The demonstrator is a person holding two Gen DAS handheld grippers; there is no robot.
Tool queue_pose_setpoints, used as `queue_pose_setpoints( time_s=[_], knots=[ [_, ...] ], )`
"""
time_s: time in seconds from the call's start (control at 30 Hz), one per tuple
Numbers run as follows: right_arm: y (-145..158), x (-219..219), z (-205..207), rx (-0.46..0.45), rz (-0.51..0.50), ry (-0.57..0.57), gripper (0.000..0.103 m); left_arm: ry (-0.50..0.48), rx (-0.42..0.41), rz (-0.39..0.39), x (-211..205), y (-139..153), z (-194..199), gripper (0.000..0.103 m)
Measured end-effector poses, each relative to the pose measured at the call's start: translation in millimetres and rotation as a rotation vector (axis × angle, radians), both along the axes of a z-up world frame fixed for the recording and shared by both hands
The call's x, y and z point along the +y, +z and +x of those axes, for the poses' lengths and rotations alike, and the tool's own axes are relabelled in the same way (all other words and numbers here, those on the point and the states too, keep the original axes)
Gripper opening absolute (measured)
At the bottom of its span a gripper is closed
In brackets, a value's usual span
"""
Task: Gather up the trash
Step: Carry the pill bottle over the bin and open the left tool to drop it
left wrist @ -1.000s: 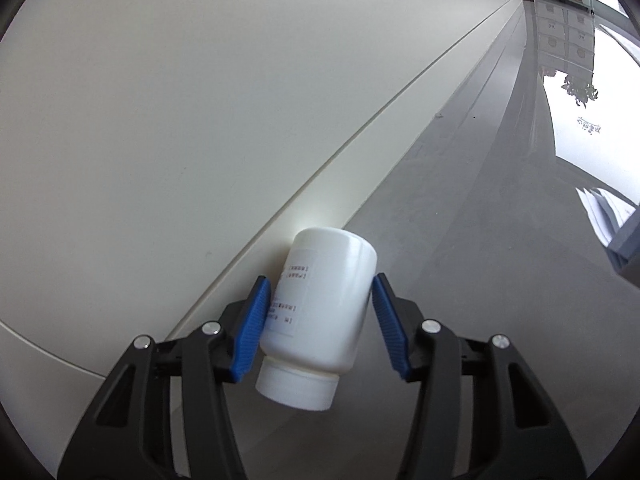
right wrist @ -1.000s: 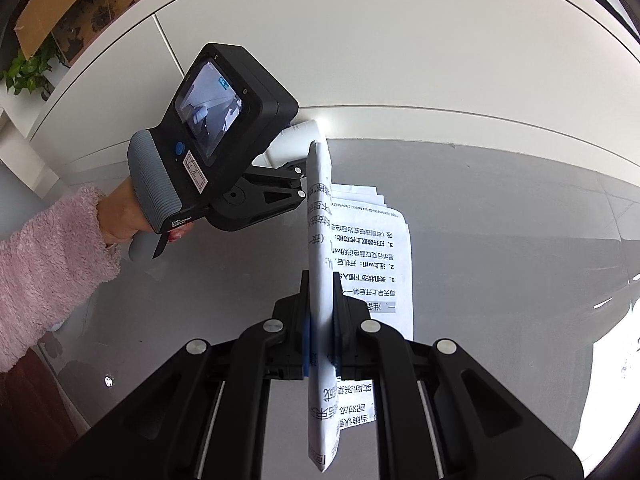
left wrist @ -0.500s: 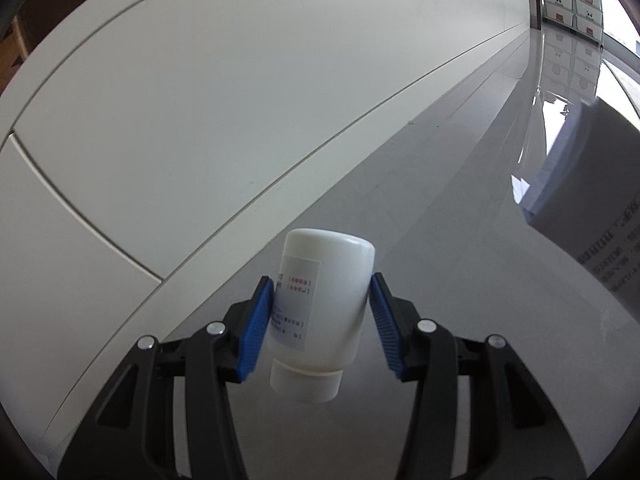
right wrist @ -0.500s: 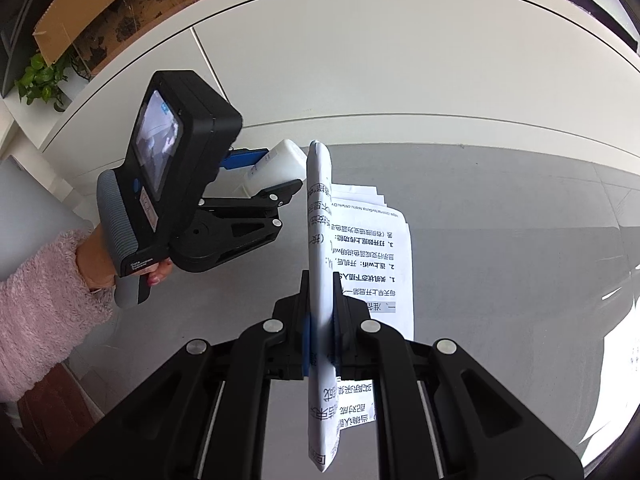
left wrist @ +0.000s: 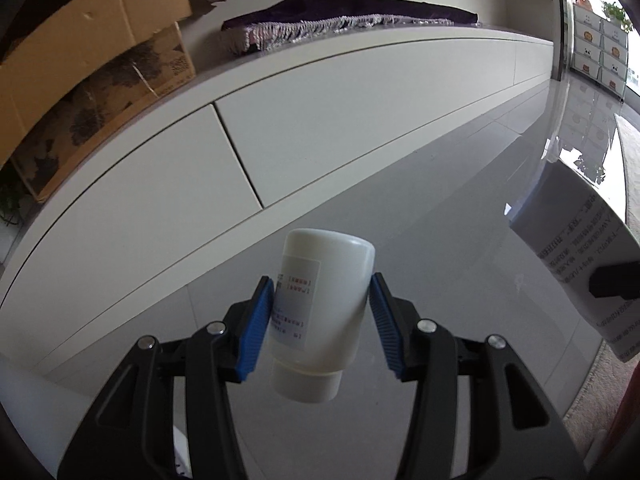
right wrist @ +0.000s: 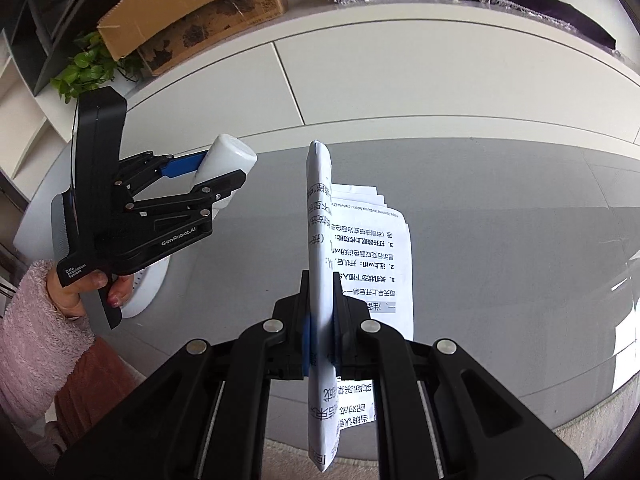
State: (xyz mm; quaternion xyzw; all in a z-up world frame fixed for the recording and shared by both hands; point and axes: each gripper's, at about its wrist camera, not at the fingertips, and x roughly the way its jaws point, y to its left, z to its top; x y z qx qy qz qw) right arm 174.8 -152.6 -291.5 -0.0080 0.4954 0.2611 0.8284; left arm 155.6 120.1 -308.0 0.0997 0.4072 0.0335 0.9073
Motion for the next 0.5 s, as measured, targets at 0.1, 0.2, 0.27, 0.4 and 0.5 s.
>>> queue_pose_setpoints(
  time_s=[0.1,0.2,0.27,0.4,0.5],
  knots=[
    [26.6,14.6,-24.2,-0.037,0.012,0.027,0.007,0.024,-0.033,-0.009,5.2,33.4,-30.8,0.049],
    [50.8,27.1,-45.8,-0.075,0.018,0.062,0.007,0.052,-0.061,-0.005,9.1,63.7,-57.4,0.049],
    [65.9,40.8,-60.3,-0.101,0.024,0.086,0.007,0.073,-0.066,-0.001,14.5,79.5,-75.8,0.049],
    [94.0,78.8,-77.9,-0.136,0.066,0.135,0.007,0.134,-0.097,0.037,40.8,118.9,-122.9,0.049],
    [116.1,123.4,-85.6,-0.166,0.092,0.19,0.007,0.185,-0.121,0.033,69.9,148.7,-149.6,0.049]
  ],
)
